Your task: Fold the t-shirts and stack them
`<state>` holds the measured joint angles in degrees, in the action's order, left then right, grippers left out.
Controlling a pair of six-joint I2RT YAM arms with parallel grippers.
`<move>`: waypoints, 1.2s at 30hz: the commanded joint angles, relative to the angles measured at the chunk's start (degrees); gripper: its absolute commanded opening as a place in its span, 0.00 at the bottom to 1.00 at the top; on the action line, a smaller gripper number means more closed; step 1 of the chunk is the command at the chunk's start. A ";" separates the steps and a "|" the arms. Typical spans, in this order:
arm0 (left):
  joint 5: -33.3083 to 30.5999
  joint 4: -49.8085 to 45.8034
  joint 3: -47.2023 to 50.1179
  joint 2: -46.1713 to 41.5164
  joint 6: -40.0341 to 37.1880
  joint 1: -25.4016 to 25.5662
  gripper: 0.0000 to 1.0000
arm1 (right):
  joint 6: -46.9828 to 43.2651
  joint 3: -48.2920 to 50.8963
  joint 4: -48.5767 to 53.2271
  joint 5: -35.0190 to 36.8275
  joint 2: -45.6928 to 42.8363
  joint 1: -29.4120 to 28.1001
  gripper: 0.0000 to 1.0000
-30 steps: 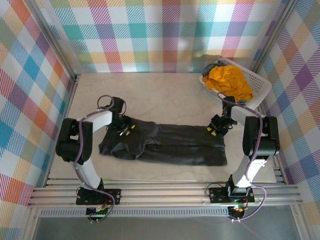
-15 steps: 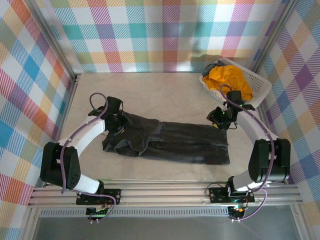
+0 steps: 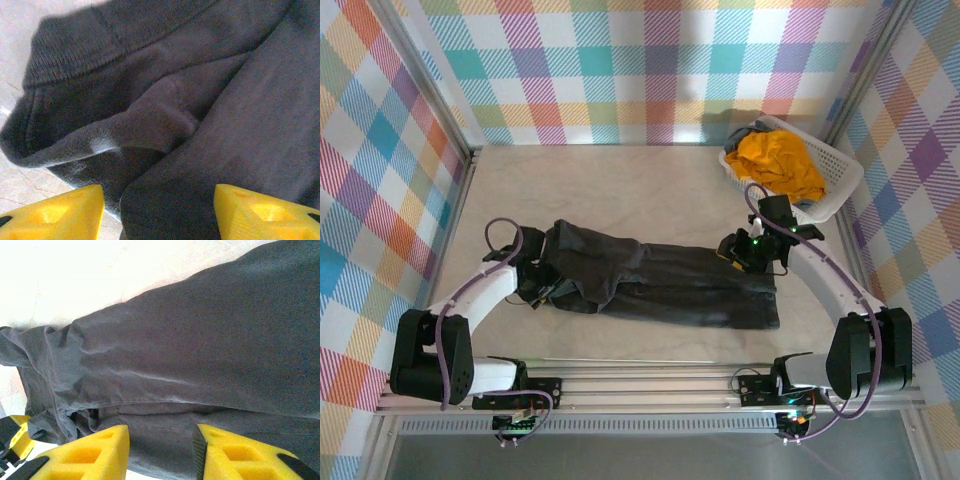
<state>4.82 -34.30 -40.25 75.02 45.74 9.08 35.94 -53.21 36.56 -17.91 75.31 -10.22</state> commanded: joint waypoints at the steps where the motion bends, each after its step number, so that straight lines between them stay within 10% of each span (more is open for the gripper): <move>1: 2.12 1.08 0.38 -0.56 -0.19 0.31 0.55 | -0.37 -0.49 1.24 -1.33 -1.35 -0.37 0.39; 16: 1.28 -11.75 4.60 -9.84 -5.34 0.70 0.10 | 0.78 -0.07 0.18 -1.73 -1.41 -2.05 0.36; 21: 1.25 -11.38 -1.66 -16.02 -2.36 2.25 0.25 | 1.66 0.47 -0.08 -1.54 -2.78 -2.93 0.37; 27: -1.14 -4.89 -1.88 -13.29 7.05 15.53 0.47 | 2.09 0.39 -0.33 -1.79 -2.37 -3.70 0.36; 36: -5.68 8.71 4.92 -9.58 20.72 27.79 0.50 | 7.88 5.31 -16.45 -19.02 -8.91 -5.42 0.53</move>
<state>2.37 -30.06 -36.16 64.82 61.25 35.16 40.32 -49.65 28.10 -28.23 68.51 -14.94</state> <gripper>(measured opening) 0.503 0.528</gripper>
